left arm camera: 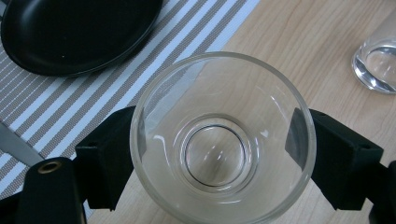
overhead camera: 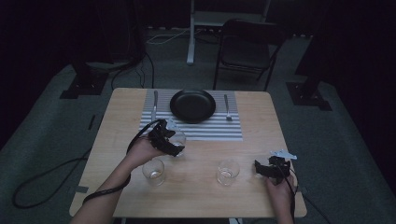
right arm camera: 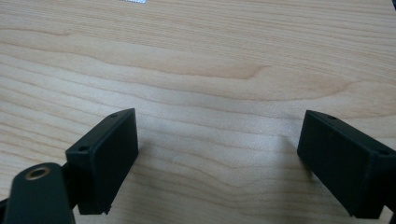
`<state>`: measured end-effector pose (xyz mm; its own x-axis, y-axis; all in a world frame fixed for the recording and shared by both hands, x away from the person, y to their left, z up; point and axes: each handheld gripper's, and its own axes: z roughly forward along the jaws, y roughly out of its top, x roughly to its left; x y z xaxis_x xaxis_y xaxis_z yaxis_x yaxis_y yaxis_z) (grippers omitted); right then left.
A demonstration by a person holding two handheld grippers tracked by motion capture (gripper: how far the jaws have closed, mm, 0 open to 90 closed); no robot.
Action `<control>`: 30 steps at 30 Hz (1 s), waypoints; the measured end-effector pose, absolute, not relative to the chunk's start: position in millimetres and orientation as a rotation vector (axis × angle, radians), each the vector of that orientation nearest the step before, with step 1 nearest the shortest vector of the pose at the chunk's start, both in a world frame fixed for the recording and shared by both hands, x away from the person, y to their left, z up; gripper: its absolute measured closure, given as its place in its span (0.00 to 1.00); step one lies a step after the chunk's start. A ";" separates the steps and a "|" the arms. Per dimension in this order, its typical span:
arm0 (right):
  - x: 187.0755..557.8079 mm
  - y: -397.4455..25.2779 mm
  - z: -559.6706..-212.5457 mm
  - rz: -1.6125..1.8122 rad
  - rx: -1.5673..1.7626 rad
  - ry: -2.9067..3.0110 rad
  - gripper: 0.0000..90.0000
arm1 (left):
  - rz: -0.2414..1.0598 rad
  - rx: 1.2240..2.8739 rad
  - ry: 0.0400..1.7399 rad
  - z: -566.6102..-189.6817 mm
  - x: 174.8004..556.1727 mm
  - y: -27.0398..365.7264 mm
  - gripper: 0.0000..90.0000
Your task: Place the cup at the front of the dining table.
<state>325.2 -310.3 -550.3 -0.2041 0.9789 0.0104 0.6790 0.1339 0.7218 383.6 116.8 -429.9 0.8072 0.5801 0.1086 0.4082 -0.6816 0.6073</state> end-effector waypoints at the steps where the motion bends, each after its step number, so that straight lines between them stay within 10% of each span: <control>1: 325.2 -310.3 -550.3 0.840 1.588 1.946 0.13 | 0.395 2.406 0.733 -429.8 384.1 117.7 0.20; 30: 325.1 -310.3 -550.3 0.839 1.589 1.946 0.13 | 0.510 2.197 1.039 -423.3 436.1 148.7 0.20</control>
